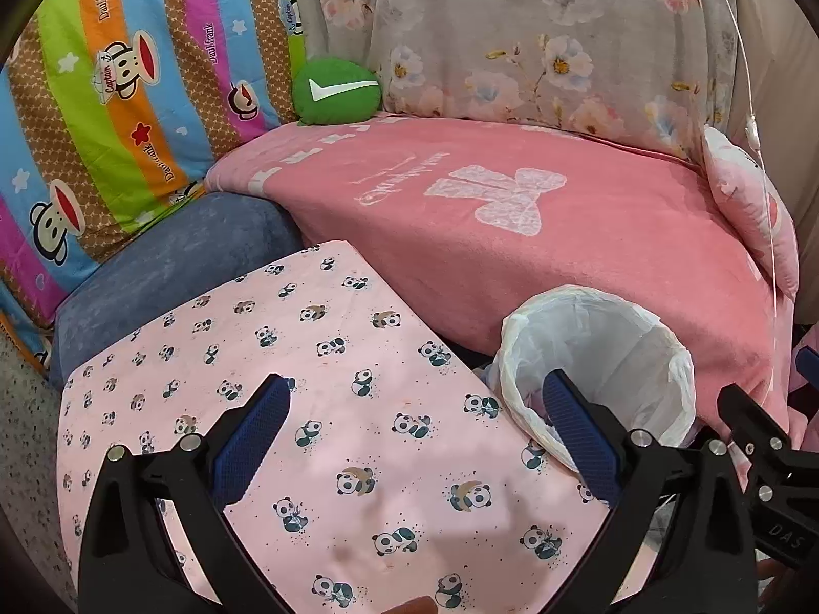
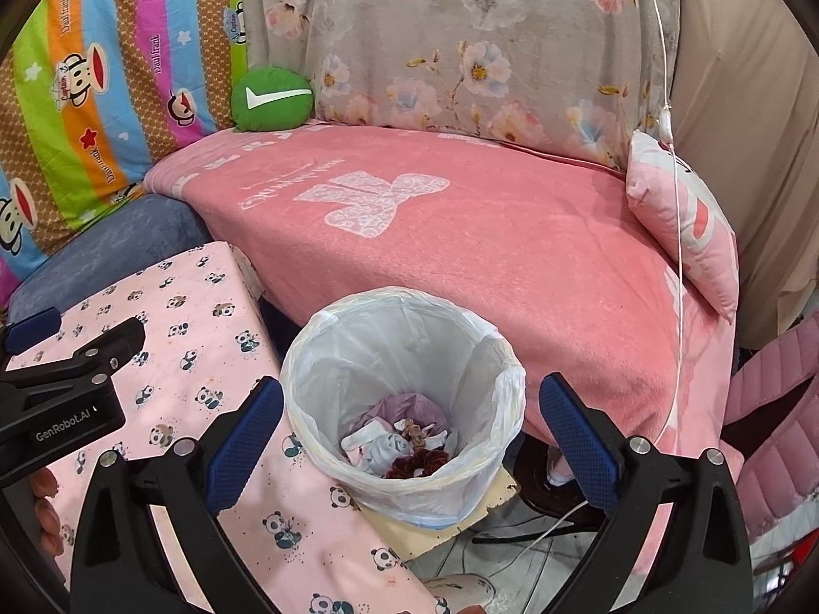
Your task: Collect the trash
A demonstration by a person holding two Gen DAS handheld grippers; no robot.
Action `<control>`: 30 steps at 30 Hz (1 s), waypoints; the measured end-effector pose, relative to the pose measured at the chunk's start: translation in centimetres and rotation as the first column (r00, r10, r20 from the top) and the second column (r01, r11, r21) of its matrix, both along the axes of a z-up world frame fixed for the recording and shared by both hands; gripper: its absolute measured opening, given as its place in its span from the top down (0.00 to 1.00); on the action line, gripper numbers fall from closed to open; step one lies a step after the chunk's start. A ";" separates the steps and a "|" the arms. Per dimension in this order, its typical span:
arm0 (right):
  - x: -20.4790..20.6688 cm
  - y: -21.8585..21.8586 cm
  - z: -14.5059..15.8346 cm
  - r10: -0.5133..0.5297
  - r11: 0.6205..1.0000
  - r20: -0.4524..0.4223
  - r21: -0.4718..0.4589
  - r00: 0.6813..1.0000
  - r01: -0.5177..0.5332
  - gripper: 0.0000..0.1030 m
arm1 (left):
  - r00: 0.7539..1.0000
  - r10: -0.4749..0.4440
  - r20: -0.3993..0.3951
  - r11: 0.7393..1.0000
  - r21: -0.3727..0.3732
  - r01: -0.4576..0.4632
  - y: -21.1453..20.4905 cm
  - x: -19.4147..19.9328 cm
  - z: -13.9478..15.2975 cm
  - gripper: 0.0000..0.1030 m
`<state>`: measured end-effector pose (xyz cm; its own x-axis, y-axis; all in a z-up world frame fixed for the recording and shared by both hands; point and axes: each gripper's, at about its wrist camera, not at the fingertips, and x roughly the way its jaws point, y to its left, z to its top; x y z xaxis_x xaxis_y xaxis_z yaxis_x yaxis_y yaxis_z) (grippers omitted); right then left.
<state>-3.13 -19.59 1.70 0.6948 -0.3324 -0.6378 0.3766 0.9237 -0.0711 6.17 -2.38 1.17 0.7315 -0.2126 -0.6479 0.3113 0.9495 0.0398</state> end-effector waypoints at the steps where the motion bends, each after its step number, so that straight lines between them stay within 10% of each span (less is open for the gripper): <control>1: -0.1 0.0 0.0 -0.001 1.000 0.000 0.001 1.000 0.001 0.04 | 1.000 0.002 0.002 1.000 0.000 -0.002 0.0 -0.1 0.0 0.08; 30: -2.0 0.5 -0.2 -0.005 1.000 0.008 -0.003 1.000 0.005 0.04 | 1.000 0.009 0.029 1.000 0.023 -0.009 -0.5 -1.8 0.3 0.07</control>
<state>-5.11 -19.08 1.54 0.6980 -0.3375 -0.6316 0.3816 0.9216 -0.0708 4.39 -2.86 1.48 0.7515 -0.1909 -0.6315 0.3012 0.9509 0.0710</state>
